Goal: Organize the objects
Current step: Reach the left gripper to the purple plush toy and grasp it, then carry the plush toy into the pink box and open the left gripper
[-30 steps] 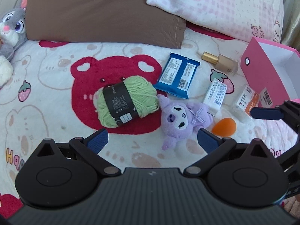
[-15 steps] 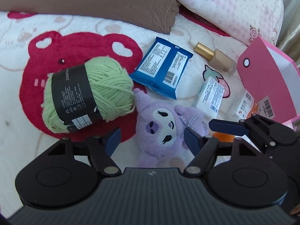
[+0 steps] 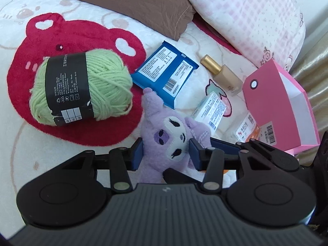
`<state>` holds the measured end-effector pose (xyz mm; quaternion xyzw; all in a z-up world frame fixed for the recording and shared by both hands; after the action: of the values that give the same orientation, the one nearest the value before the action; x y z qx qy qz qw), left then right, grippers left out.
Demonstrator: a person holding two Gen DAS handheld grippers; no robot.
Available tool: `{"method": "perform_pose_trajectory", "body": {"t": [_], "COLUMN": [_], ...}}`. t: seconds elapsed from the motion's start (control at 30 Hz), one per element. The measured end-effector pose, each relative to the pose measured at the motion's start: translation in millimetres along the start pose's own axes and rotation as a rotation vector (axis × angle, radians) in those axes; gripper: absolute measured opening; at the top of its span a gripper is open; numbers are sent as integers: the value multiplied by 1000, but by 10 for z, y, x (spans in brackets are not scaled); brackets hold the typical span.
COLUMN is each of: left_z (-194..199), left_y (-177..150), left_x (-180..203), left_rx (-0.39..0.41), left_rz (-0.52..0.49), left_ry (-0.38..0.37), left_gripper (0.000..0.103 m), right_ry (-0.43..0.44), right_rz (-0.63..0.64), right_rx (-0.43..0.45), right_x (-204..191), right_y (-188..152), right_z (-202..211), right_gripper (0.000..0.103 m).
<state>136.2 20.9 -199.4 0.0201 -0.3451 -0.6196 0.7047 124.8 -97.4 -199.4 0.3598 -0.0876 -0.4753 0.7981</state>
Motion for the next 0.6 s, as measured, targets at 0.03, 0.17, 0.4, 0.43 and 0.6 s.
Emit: {"method": "perform_pose_trajectory", "body": {"t": [0.03,0.17,0.4,0.43,0.6], "left_z": [47,276,671,703,761], "left_y": [0,33,154,173,236], "left_x": [33,254,1038,1154,1887], "left_rx": [5,20,50,51,40], "left_rz": [-3,-25,-138,-153,-270], "left_ry": [-6,-46,-147,-159,-202], "left_gripper": [46,46,45,45,45], "right_ry": [-2,-22,-108,-123,-196], "right_rz": [6,35,95,98,97], "right_rx": [9,47,134,144,162], "right_x": [-10,-34,149,211,551], "right_y": [9,70,224,245,322], "right_z": [59,383,1224,1359,1939], "right_gripper": [81,81,81,81,81]}}
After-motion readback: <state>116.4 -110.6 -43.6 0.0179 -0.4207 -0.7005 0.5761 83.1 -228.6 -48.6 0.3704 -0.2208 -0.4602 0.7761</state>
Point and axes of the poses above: each gripper's, at about its wrist camera, not at the fingertips, and z roughly against the way its jaws point, x to its right, y to its top, the point moved 7 cm from there along -z, roughly the way its jaws point, and after that the axes turned 1 degree about y, right-handed, at the moved point
